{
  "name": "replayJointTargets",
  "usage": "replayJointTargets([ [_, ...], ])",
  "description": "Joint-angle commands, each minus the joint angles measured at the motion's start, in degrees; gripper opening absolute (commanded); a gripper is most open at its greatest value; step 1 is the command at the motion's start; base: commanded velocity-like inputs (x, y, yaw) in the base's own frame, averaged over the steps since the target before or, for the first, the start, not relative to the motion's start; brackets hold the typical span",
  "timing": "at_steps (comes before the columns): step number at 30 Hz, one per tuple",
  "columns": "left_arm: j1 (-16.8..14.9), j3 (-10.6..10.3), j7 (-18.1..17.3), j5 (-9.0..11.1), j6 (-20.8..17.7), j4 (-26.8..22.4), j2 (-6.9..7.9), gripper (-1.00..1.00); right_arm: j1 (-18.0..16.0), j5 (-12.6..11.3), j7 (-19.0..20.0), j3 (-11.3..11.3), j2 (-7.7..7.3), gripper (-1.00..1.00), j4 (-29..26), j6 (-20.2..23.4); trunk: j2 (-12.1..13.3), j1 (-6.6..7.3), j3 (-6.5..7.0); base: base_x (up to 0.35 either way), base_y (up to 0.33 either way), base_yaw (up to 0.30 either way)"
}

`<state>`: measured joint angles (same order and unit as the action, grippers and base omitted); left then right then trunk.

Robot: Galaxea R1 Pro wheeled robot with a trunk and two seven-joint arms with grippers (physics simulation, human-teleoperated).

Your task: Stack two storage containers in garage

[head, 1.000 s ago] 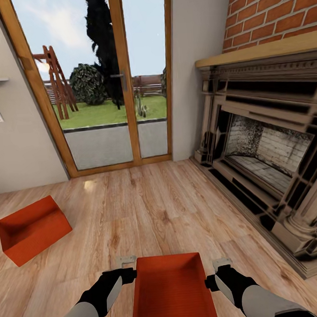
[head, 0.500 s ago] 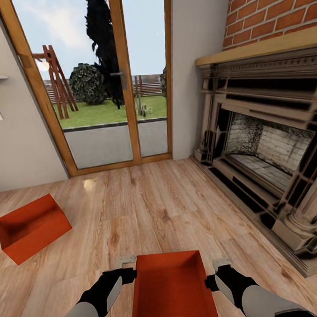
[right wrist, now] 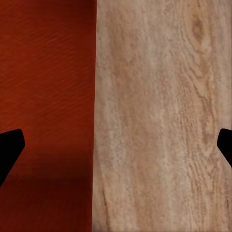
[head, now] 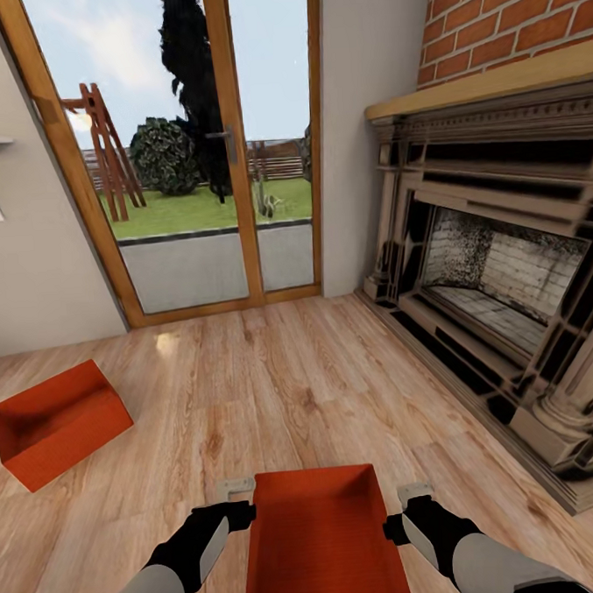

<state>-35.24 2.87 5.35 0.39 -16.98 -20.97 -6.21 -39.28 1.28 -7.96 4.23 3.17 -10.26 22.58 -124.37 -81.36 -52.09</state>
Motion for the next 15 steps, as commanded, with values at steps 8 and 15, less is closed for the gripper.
replayJointTargets([
  [8, 0.03, 0.29, 0.10, 0.05, -0.33, -0.12, -0.05, 1.00, -0.01, 0.12, -0.13, 0.43, -0.01, 1.00, -0.11, 0.45, -0.82, -0.43, -0.41, 0.000, 0.000, 0.000],
  [15, 0.01, 0.29, 0.10, 0.05, -0.33, -0.12, -0.03, 1.00, -0.03, 0.12, -0.13, 0.43, -0.01, 1.00, -0.11, 0.45, -3.63, -1.97, -1.67, 0.000, 0.000, 0.000],
])
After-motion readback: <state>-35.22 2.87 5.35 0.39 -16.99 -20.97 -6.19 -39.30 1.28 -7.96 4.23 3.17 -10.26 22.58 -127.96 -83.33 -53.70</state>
